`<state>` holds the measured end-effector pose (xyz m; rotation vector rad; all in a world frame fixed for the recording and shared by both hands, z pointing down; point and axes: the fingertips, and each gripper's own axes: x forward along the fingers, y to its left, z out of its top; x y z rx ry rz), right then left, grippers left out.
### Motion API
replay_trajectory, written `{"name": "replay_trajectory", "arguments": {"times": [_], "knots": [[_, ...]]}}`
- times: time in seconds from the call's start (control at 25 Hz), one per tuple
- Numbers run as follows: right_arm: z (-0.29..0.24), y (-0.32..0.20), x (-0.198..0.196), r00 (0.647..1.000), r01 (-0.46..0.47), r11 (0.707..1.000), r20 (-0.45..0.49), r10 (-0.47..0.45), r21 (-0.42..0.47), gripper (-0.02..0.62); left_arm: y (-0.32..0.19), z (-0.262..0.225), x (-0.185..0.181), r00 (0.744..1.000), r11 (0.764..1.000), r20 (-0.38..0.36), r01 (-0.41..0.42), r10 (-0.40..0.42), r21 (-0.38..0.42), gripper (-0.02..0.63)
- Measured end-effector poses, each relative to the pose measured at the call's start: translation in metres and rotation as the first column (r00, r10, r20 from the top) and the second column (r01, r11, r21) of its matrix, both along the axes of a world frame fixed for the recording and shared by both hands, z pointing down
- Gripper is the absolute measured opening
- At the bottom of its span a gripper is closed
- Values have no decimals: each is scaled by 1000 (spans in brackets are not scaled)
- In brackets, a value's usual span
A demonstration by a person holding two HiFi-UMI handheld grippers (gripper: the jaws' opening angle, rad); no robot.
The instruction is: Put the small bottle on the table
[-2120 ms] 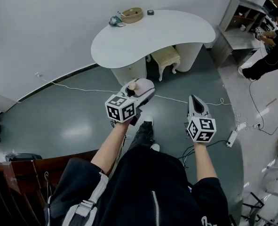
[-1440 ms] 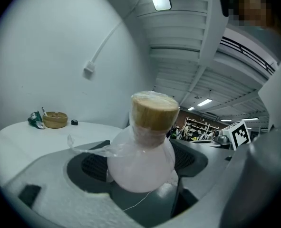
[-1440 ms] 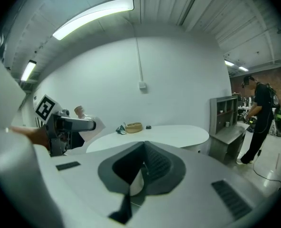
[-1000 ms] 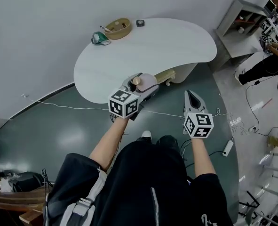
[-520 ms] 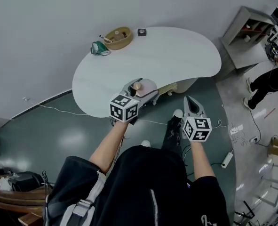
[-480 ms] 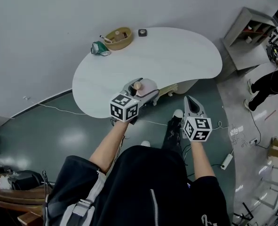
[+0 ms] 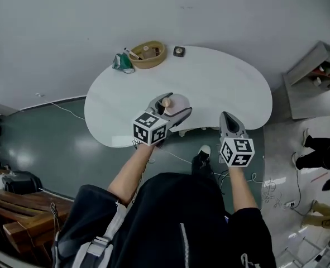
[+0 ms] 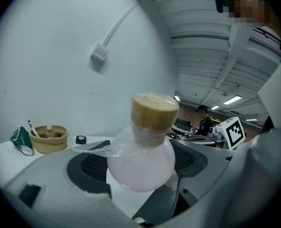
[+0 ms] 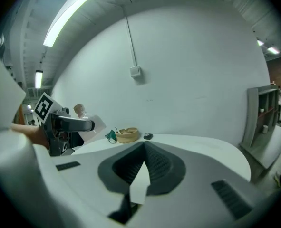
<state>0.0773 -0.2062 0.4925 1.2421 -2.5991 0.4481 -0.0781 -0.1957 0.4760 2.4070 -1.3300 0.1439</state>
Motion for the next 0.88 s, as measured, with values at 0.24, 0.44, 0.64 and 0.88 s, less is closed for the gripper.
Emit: {"name": "replay_trajectory", "arguments": {"times": [0.24, 0.44, 0.64, 0.88], "knots": [[-7, -84, 20, 994, 105, 995, 15, -105, -2, -9, -63, -5, 19, 993, 993, 5, 118, -118, -4, 391], [-4, -128, 28, 988, 150, 989, 27, -150, -14, -9, -91, -3, 32, 987, 989, 58, 149, -149, -12, 391], [0, -146, 27, 987, 159, 987, 35, -158, -26, -9, -112, -1, 29, 985, 988, 74, 155, -154, -17, 391], [4, -161, 35, 992, 123, 992, 29, -122, -39, -9, -134, 8, 35, 991, 992, 71, 119, -116, -37, 391]]}}
